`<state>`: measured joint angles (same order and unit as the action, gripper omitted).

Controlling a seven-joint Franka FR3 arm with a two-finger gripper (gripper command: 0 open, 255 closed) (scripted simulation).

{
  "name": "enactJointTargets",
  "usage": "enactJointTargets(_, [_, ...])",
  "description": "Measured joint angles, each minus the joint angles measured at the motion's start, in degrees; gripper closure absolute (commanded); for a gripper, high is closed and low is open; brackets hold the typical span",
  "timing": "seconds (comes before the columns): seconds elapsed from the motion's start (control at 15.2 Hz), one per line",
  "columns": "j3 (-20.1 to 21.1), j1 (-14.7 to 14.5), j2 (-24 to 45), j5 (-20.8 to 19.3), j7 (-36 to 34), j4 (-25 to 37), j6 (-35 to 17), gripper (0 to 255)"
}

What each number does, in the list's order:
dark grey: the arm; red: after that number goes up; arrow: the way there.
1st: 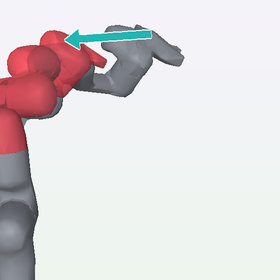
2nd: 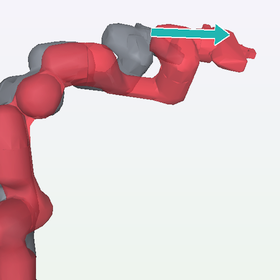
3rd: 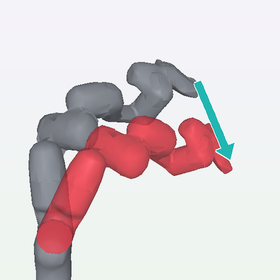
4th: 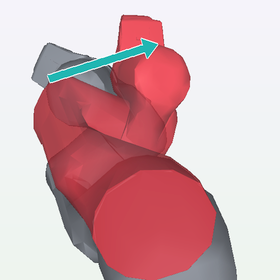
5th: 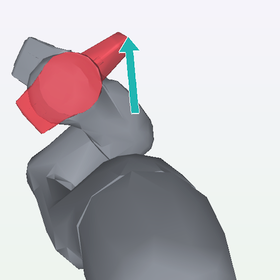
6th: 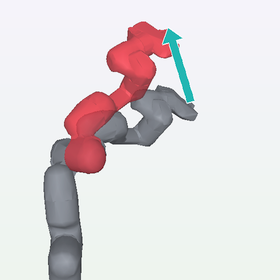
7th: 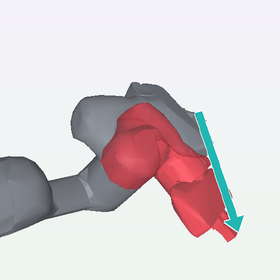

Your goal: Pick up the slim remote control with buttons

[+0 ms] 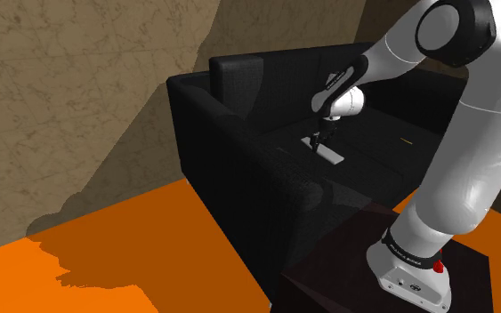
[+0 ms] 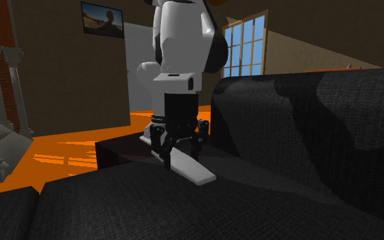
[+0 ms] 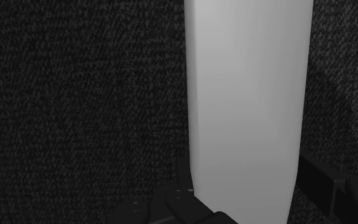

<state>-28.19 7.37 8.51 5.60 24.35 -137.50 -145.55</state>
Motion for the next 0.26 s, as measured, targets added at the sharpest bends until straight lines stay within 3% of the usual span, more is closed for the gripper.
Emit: enactJointTargets(0.26, [-0.7,-0.4,-2.7,-2.3,-1.6,0.4,2.7,255])
